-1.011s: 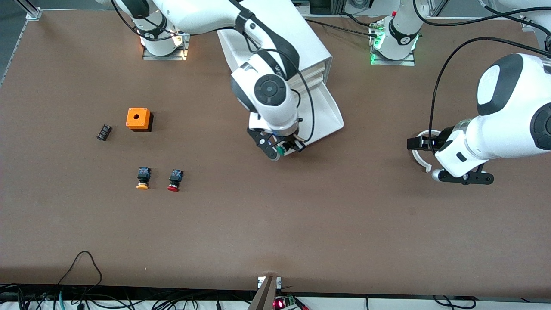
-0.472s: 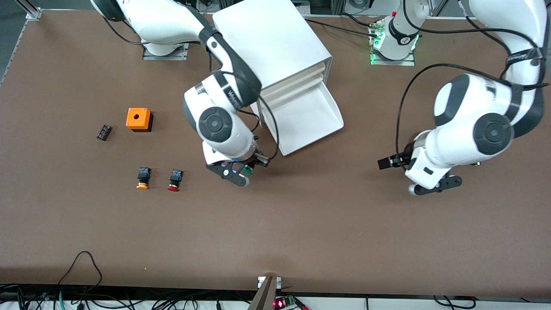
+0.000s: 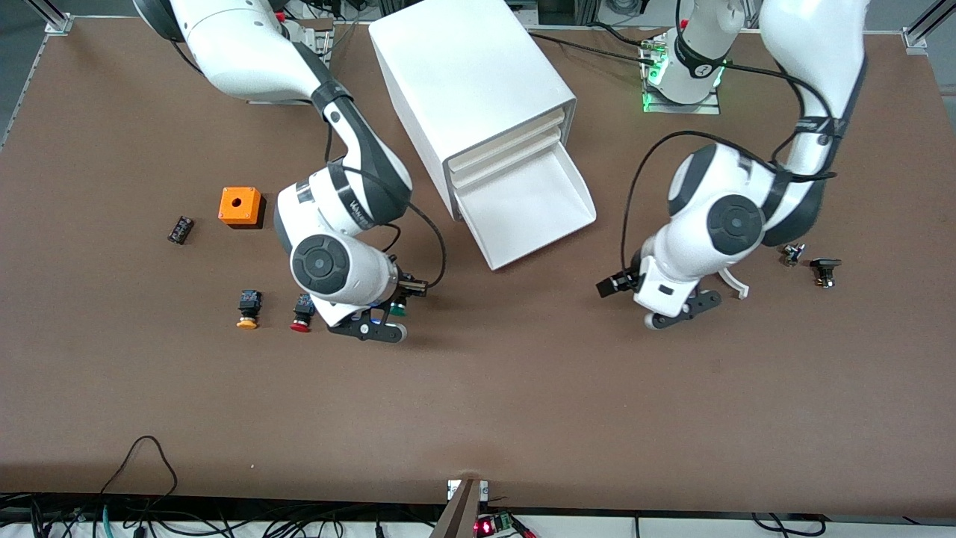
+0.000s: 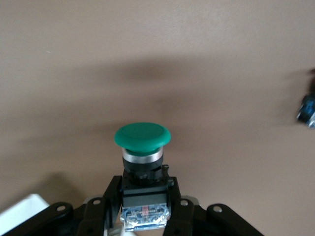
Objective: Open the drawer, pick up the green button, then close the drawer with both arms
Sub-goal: 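Push the drawer shut with the left gripper while the right gripper carries the button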
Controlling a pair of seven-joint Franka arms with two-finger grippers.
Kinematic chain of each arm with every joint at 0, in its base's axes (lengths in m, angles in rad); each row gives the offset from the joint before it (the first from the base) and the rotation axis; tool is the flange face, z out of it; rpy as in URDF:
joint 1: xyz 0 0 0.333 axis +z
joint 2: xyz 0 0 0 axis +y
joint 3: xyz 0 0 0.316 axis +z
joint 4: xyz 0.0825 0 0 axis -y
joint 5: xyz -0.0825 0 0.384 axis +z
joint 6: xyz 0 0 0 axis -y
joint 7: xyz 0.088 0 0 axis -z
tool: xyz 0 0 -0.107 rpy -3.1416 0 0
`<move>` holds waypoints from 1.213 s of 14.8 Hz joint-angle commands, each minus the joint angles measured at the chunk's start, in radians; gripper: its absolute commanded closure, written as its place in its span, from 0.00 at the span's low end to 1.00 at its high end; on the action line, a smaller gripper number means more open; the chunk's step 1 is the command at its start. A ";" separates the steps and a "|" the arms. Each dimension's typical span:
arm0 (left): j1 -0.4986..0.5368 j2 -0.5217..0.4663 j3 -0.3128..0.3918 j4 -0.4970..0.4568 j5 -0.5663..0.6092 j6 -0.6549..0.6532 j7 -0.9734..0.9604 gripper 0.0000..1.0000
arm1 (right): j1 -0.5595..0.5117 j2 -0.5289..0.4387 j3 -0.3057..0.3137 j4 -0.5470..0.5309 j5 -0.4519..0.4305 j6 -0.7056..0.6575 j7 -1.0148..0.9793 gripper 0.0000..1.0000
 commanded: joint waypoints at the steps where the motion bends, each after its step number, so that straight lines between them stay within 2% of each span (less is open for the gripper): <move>1: -0.040 -0.022 0.003 -0.113 0.010 0.130 -0.089 0.00 | -0.010 -0.021 -0.045 -0.063 0.002 0.008 -0.153 1.00; 4: -0.083 -0.006 0.002 -0.157 0.095 0.200 -0.222 0.00 | -0.010 -0.021 -0.069 -0.138 -0.024 0.045 -0.161 1.00; 6: -0.111 0.010 0.002 -0.157 0.115 0.201 -0.287 0.00 | -0.010 -0.023 -0.069 -0.201 -0.036 0.094 -0.162 1.00; 15: -0.156 0.048 0.000 -0.163 0.115 0.228 -0.295 0.00 | -0.022 -0.018 -0.076 -0.339 -0.036 0.280 -0.218 1.00; 18: -0.173 0.042 -0.001 -0.196 0.115 0.228 -0.298 0.00 | -0.031 -0.015 -0.076 -0.353 -0.034 0.306 -0.218 1.00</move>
